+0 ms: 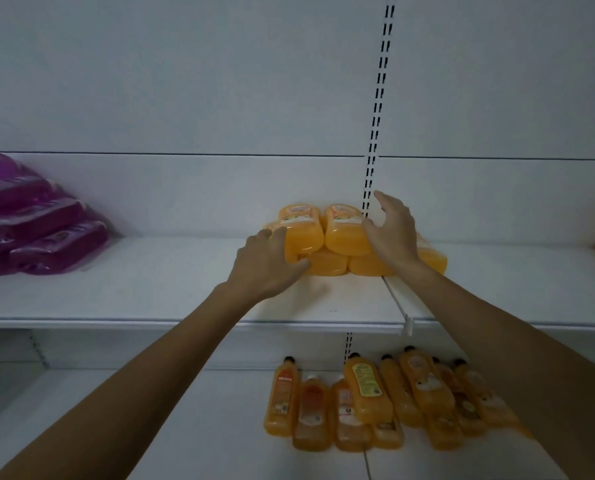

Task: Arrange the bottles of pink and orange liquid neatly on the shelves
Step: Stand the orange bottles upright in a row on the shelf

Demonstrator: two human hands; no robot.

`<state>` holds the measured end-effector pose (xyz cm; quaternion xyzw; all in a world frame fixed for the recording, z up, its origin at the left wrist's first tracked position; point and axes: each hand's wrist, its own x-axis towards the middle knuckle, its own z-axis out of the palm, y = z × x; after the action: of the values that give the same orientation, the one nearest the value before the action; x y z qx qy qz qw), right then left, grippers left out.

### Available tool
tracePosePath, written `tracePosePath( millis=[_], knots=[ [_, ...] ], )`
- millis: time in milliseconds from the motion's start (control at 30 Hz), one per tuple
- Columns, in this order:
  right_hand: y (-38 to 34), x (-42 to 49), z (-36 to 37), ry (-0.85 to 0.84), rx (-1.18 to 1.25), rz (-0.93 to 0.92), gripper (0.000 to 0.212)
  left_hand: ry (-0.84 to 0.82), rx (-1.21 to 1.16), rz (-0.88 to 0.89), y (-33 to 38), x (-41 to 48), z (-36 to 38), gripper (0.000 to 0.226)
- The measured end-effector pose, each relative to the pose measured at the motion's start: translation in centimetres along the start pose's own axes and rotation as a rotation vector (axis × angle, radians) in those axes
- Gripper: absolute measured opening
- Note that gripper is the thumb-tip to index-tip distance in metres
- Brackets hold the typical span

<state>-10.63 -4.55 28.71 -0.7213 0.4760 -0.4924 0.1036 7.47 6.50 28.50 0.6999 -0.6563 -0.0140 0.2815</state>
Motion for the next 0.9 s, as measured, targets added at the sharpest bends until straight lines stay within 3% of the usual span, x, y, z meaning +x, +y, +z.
tracePosePath(
  millis=[167,300,467,900],
  knots=[
    [-0.5,-3.7,-1.6,0.068,-0.007,0.015,0.051,0.085,-0.027,0.108,1.0,-3.3,0.7,0.055],
    [-0.2,-7.9,-2.5,0.198,0.022,-0.020,0.030,0.099,-0.169,0.208,1.2,-6.6,2.1,0.039],
    [1.5,-13.9,-2.3,0.207,0.058,0.006,0.014,0.075,-0.312,0.359,0.5,-10.4,5.4,0.017],
    [11.6,-22.9,1.0,-0.001,-0.060,0.338,0.014,-0.235,-0.314,0.152,-3.1,-14.6,15.9,0.025]
  ],
)
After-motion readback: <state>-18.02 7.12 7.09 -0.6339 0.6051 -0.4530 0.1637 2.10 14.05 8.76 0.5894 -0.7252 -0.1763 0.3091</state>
